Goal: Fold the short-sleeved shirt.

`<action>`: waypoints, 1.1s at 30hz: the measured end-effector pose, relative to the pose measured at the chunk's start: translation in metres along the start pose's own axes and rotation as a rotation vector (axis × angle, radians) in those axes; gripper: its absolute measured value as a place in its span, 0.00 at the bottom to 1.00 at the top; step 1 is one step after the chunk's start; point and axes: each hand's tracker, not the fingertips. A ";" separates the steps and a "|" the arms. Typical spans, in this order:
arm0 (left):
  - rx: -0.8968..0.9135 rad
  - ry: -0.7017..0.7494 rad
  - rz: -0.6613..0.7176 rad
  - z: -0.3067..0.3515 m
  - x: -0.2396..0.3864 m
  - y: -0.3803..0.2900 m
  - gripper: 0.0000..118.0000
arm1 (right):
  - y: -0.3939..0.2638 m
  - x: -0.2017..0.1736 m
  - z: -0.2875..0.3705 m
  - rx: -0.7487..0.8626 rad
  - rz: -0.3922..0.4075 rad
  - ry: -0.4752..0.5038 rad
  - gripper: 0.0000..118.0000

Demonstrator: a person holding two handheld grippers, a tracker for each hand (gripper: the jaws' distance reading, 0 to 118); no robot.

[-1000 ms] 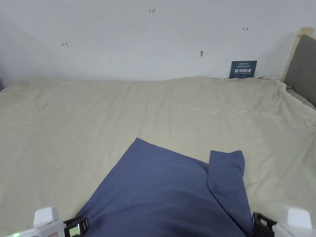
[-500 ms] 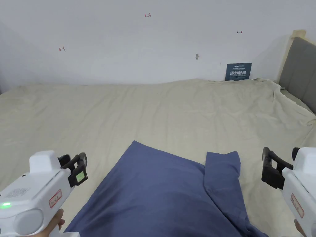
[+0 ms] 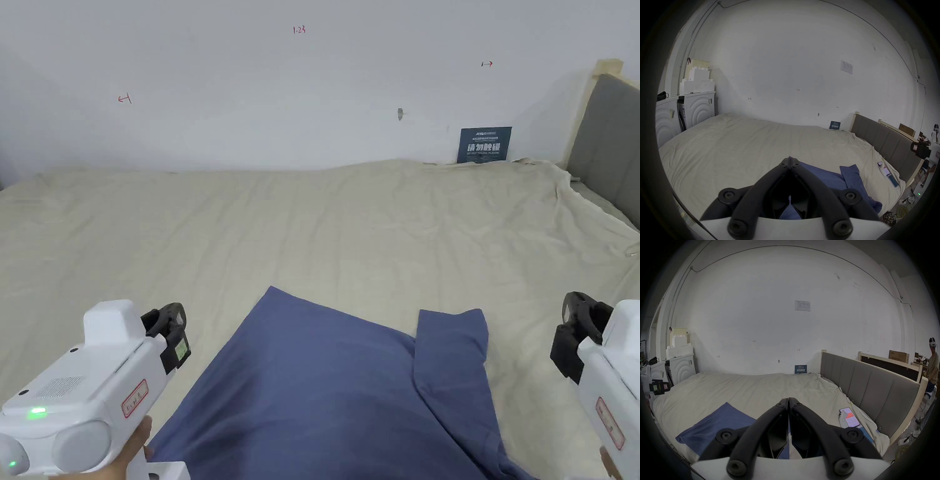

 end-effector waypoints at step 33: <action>-0.675 0.020 -0.171 -0.441 0.029 -0.054 0.70 | -0.068 0.008 -0.158 -0.254 0.011 -0.069 0.00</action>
